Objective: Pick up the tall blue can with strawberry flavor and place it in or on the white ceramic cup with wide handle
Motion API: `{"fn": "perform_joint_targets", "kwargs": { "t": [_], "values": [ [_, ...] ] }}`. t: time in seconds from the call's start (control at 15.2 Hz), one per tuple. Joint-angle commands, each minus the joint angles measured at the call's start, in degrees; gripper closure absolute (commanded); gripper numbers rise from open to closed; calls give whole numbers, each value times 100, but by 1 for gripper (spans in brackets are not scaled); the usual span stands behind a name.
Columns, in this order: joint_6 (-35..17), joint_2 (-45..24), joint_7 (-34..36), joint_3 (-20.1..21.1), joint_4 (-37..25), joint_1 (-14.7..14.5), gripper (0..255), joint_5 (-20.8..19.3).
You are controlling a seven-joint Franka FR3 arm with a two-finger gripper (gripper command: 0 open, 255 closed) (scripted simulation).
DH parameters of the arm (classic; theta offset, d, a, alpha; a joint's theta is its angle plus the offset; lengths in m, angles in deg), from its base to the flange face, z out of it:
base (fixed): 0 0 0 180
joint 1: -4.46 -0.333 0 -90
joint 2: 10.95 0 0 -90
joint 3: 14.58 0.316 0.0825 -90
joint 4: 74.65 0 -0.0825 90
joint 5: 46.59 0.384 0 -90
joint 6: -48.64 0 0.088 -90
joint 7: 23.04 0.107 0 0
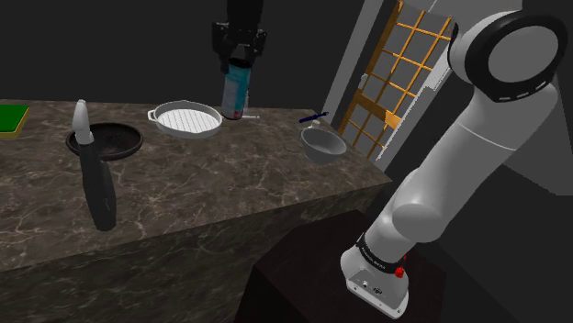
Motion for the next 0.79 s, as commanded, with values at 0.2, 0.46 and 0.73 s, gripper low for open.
{"fn": "perform_joint_targets", "kwargs": {
  "t": [0.2, 0.46, 0.73],
  "values": [
    [-23, 837, -661, -361, 847, 275, 255, 148],
    [55, 1358, -1178, -687, 1295, 459, 255, 159],
    [166, 1793, -1694, -1034, 1628, 634, 255, 98]
  ]
}}
